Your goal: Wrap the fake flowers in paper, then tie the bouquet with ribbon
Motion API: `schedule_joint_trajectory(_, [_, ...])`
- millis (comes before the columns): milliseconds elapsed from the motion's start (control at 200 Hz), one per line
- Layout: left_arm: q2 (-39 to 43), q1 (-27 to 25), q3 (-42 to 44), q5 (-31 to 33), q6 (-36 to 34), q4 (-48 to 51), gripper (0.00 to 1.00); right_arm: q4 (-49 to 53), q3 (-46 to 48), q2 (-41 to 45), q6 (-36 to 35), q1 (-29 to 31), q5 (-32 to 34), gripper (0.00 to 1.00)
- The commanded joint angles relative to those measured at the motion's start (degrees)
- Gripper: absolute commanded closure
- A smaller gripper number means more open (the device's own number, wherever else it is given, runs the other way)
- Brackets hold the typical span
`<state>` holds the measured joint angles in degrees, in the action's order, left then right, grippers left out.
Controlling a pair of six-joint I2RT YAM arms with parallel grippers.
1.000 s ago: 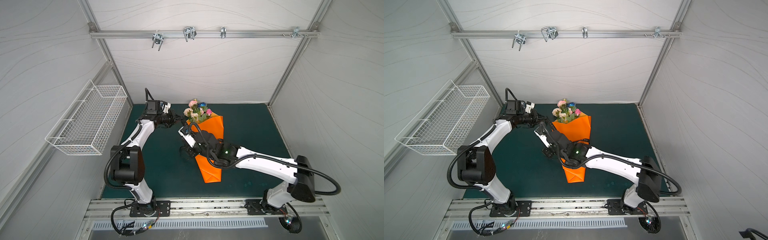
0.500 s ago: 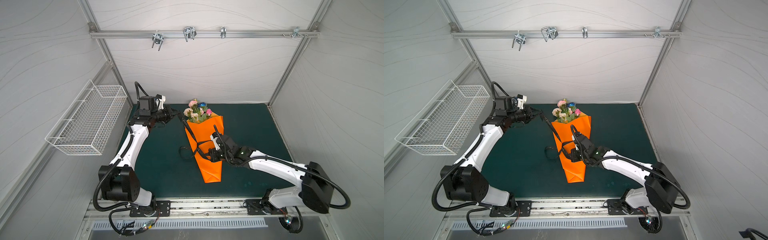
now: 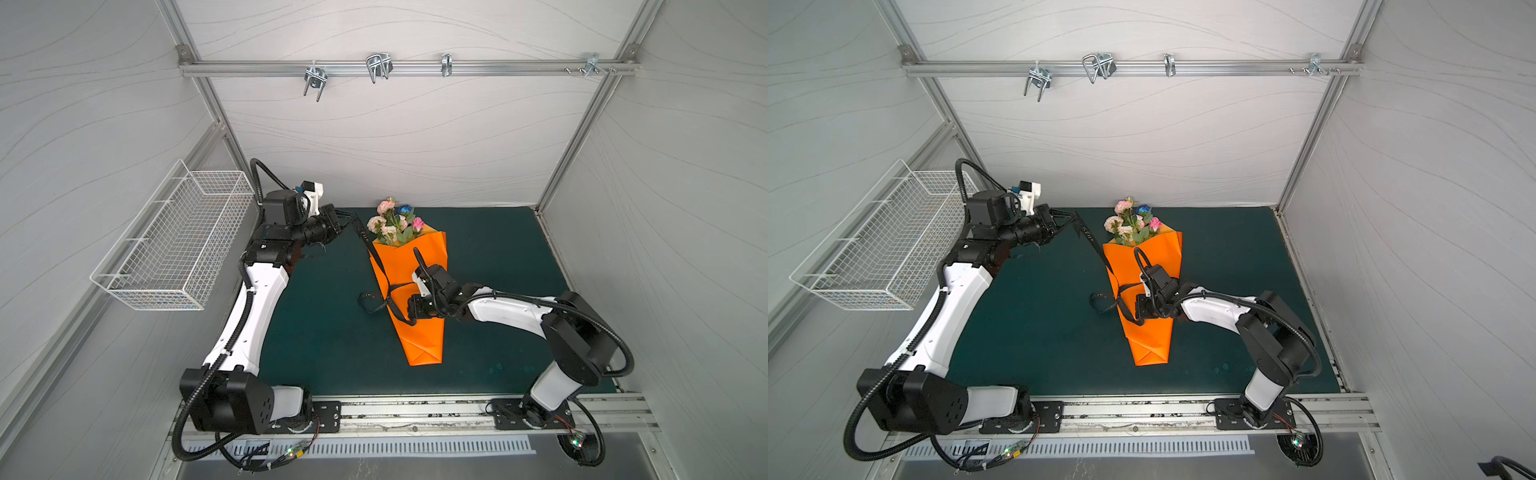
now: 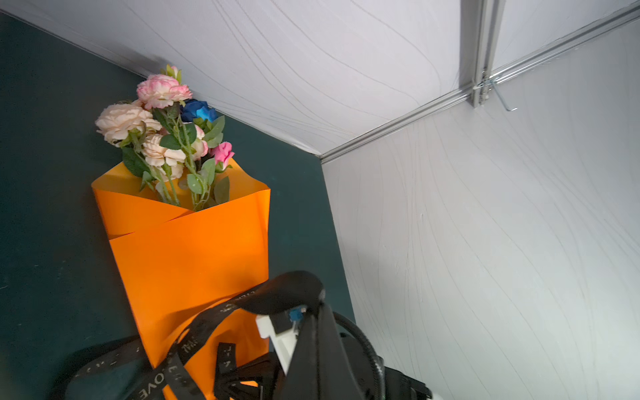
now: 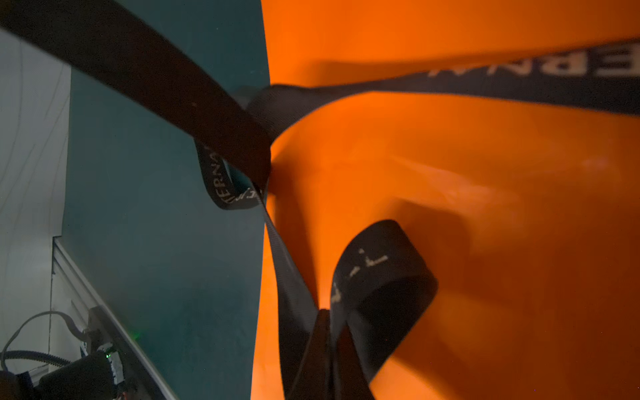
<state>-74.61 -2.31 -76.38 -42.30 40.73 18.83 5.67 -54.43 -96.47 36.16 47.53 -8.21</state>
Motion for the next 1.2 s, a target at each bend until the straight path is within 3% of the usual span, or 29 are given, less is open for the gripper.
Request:
schedule_joint_trajectory(0, [3.0,-0.5,1.3,-1.1,2.0,-3.1,1.0,-5.1,-2.9,-3.7,-1.5,-0.5,0.5,1.0])
schedule_joint_trajectory(215, [7.0,-1.4,2.9,-0.1,2.8,-0.1,1.0,-3.8,-9.5,-11.0,-3.1,-0.6,4.3,1.0])
schedule_joint_trajectory(330, [11.8,-1.5,5.9,8.9,1.5,9.6,1.0,-4.2,-7.1,-9.1,-1.7,-0.5,5.7,1.0])
schedule_joint_trajectory(545, [27.3,-1.4,23.4,28.6,7.6,20.6,1.0,-4.3,-3.0,-4.8,-1.2,-0.5,5.4,1.0])
schedule_joint_trajectory(645, [32.4,-1.5,31.5,31.9,11.8,23.4,1.0,-4.1,-2.4,-4.0,-1.3,-0.5,5.2,1.0])
schedule_joint_trajectory(815, [36.0,-1.5,41.2,32.3,17.4,24.9,0.98,-4.5,-2.2,-3.2,-1.3,-0.2,4.4,1.0])
schedule_joint_trajectory(890, [36.6,-1.5,43.0,34.9,19.3,26.3,0.82,-4.1,-2.4,-2.9,-1.8,0.0,4.8,1.0])
schedule_joint_trajectory(970, [36.8,-1.5,43.2,37.6,19.9,27.7,0.41,-3.5,-2.5,-2.4,-2.2,0.3,5.4,1.0])
schedule_joint_trajectory(1035, [36.8,-1.5,41.9,38.9,18.4,27.3,0.2,-3.1,-2.5,-1.9,-2.3,0.3,5.7,1.0])
schedule_joint_trajectory(1090, [36.5,-1.5,40.0,39.3,16.1,26.1,0.15,-2.8,-2.4,-1.5,-2.4,0.3,5.8,1.0])
schedule_joint_trajectory(1195, [33.7,-2.5,35.8,37.0,8.6,20.2,0.17,-2.4,-2.3,-0.8,-2.4,0.3,6.3,1.0])
